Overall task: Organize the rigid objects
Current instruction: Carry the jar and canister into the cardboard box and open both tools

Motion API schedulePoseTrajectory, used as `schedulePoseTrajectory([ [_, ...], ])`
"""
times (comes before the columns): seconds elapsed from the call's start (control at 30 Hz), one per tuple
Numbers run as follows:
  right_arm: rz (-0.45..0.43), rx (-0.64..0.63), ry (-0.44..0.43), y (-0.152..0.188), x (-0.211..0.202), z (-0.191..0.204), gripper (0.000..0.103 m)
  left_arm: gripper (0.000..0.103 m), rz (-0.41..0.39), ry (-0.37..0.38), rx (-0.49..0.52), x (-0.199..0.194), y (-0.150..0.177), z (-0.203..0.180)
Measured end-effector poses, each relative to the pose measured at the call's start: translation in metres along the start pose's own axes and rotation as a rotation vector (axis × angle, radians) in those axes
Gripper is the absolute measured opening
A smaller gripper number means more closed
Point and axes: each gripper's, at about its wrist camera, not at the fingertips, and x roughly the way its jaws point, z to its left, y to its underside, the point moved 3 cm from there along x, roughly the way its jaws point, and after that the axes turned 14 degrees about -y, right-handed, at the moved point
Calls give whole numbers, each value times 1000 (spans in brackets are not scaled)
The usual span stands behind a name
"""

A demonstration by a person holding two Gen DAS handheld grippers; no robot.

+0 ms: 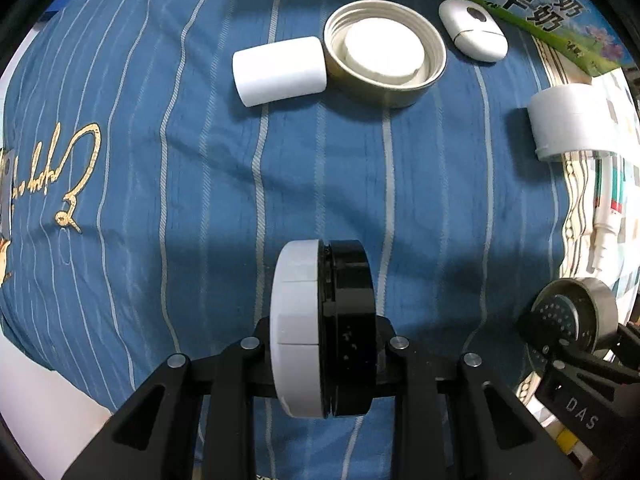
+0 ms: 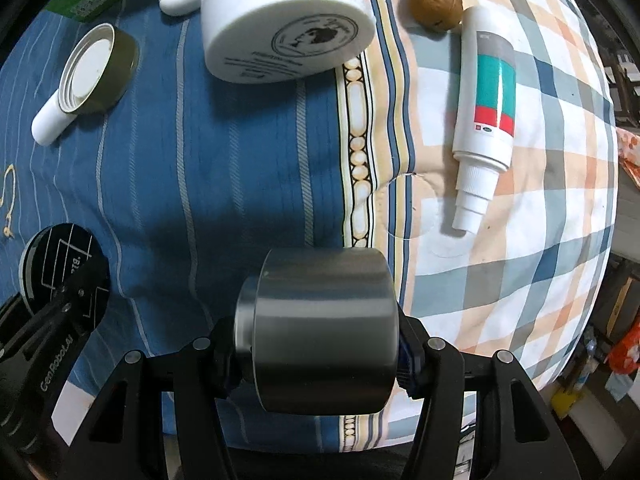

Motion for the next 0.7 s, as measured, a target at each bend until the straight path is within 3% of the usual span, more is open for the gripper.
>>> schedulePoseTrajectory([
  [0.1, -6, -20, -21, 5, 0, 0, 61, 24, -22, -4, -2, -14, 3, -16],
  [0.3, -51, -62, -75, -4, -21, -17, 61, 24, -91, 21, -6, -80, -7, -30],
  [0.5, -111, -95, -138, 2, -65, -23, 61, 24, -185, 73, -12, -153, -16, -32],
  [0.7, -195, -113, -226, -11, -139, -26, 61, 24, -312, 141, -23, -201, -61, -2],
])
